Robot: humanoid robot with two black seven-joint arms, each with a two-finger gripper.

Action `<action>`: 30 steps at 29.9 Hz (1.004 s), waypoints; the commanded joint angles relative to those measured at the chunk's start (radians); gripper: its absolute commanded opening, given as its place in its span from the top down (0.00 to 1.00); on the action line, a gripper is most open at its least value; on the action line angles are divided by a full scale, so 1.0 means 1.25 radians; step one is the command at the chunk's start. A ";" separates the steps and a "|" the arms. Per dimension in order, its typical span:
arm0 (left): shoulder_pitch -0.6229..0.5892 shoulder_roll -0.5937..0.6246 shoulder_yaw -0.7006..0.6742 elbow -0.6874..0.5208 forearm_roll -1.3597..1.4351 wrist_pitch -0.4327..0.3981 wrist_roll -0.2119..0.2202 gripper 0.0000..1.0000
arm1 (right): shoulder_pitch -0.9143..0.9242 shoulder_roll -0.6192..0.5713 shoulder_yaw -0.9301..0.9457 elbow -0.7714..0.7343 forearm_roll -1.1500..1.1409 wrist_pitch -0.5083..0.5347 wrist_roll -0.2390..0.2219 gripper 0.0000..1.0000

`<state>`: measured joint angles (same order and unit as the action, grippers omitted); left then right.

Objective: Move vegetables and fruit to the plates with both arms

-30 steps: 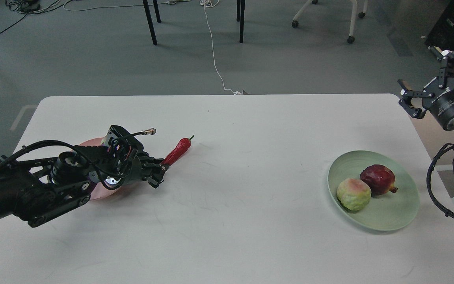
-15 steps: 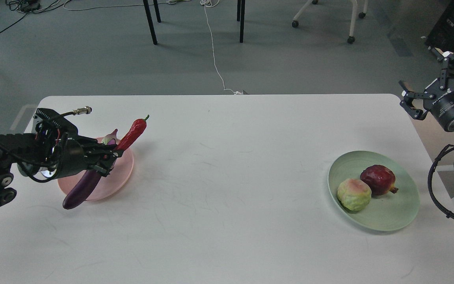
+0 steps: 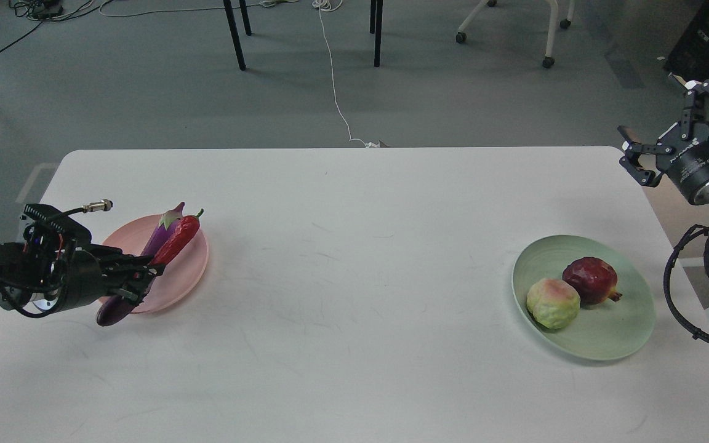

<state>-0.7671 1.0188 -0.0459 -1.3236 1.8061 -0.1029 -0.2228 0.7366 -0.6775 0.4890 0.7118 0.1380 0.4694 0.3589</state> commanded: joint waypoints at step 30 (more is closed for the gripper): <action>-0.015 -0.173 -0.377 0.092 -0.876 0.006 -0.003 0.02 | 0.038 0.009 0.098 -0.004 0.000 -0.013 -0.002 0.01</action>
<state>-0.7842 0.8453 -0.4831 -1.2375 0.9183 -0.0956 -0.2262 0.7811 -0.6672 0.5825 0.7054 0.1381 0.4519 0.3574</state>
